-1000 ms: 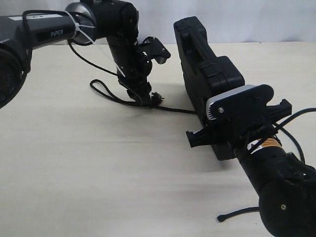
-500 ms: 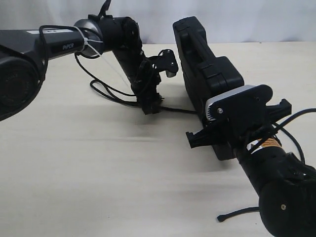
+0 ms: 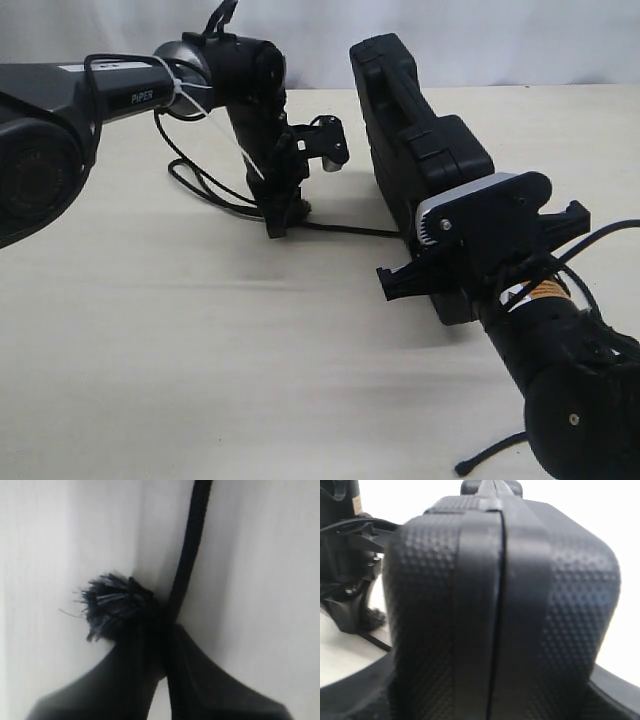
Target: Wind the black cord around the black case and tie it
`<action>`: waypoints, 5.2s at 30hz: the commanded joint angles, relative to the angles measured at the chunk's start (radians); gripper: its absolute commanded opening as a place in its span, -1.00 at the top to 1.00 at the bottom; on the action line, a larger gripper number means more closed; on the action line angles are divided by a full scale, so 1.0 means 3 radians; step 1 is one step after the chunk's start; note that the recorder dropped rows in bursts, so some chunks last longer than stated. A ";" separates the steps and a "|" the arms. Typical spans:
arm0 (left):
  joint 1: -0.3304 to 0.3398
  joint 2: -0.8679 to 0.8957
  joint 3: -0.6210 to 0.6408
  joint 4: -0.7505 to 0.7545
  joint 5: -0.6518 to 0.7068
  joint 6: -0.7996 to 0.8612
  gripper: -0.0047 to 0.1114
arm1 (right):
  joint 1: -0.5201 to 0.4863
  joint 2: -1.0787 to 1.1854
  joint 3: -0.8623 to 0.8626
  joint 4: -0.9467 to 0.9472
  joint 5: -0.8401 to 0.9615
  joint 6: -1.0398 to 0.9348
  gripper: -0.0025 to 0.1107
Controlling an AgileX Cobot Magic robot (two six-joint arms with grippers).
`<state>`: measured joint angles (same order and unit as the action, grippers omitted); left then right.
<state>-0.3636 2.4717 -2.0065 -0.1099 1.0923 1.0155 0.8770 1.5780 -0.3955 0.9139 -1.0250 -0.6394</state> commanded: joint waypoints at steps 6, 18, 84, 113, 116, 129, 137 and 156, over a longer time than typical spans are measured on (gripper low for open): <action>0.0003 0.0010 0.0019 0.0977 0.0280 -0.0404 0.92 | -0.0013 -0.0017 -0.0018 0.0018 -0.0128 -0.0039 0.88; -0.0048 0.0010 0.0019 0.1063 0.0256 -0.1597 0.92 | -0.0013 -0.0017 -0.0018 -0.0130 0.0090 0.0013 0.88; 0.0231 -0.0316 0.0638 0.0592 -0.0449 -0.9148 0.12 | -0.0013 -0.0017 -0.0018 -0.0209 0.0371 0.0014 0.88; 0.0177 -0.0756 0.0716 0.1632 -0.0101 -0.3685 0.92 | -0.0013 -0.0017 -0.0018 -0.0098 0.0267 0.0288 0.88; 0.0091 -0.0756 0.0759 0.1632 -0.0215 -0.3255 0.92 | -0.0013 -0.0017 -0.0018 -0.0082 0.0267 0.0337 0.88; 0.0047 -0.0756 0.0740 0.1563 -0.0716 -0.3054 0.92 | -0.0013 -0.0017 -0.0018 0.0043 0.0267 0.0337 0.88; 0.0054 -0.0911 0.0840 0.1210 -0.0954 -0.2712 0.92 | -0.0013 0.0001 -0.0018 0.0251 0.0157 0.0337 0.88; 0.0163 -0.2519 0.3522 0.0909 -0.3865 -0.1874 0.92 | -0.0411 0.0179 -0.0018 -0.0079 0.0204 0.0814 0.88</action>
<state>-0.3243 1.7557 -1.0148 0.1732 0.0214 0.4428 0.7687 1.6246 -0.4014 0.8806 -0.9740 -0.3968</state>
